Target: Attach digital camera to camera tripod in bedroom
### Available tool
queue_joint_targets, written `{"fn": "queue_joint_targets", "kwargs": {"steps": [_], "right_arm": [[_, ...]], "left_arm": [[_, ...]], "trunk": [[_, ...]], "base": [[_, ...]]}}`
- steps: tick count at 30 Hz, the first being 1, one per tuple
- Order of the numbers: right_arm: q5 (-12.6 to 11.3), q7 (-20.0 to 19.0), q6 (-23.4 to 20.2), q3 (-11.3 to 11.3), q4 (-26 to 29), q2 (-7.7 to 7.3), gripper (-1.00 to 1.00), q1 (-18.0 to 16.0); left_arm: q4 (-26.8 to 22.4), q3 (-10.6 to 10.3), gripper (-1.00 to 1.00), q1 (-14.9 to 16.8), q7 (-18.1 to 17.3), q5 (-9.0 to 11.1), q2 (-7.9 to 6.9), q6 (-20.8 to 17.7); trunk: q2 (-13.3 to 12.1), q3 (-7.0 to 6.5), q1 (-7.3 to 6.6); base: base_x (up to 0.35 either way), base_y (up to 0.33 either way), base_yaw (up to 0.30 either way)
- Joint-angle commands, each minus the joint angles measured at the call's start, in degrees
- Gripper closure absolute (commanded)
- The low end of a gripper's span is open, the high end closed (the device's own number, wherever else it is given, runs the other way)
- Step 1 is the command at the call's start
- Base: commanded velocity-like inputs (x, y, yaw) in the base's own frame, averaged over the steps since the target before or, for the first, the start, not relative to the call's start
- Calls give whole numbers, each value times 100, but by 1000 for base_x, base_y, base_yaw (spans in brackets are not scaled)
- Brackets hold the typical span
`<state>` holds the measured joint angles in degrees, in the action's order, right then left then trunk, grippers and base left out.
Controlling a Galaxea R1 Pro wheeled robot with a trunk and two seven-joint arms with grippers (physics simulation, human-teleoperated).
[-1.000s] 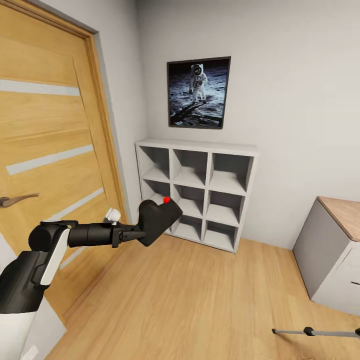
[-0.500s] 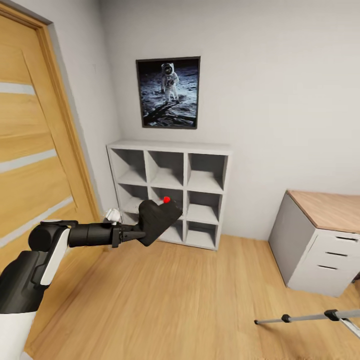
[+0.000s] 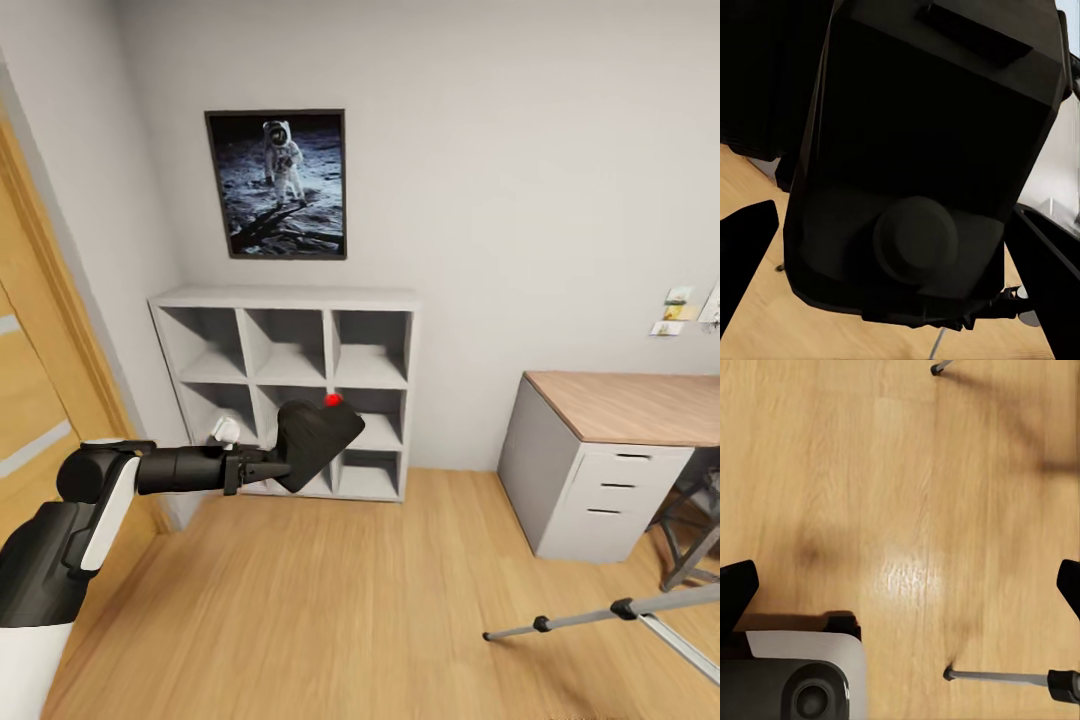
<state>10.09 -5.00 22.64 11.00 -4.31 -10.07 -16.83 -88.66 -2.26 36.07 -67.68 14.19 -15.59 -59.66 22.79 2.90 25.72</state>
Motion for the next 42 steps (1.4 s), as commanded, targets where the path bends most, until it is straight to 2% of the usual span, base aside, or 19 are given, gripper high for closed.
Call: {"fn": "queue_joint_targets", "kwargs": {"steps": [1, 8, 42], "right_arm": [[46, -10, 39, 50, -26, -2, -100, -13], [46, -10, 39, 51, -26, 4, -100, -15], [45, -10, 42, 51, -26, 5, -100, -14]], "left_arm": [[-2, -3, 100, 5, -8, 23, -5, -34], [-2, -2, 100, 5, -10, 23, -5, -34], [1, -2, 100, 5, -9, 23, -7, -34]], "trunk": [[13, 13, 6], [13, 13, 6], [13, 13, 6]], "base": [[214, 150, -300], [118, 74, -300], [2, 1, -300]]}}
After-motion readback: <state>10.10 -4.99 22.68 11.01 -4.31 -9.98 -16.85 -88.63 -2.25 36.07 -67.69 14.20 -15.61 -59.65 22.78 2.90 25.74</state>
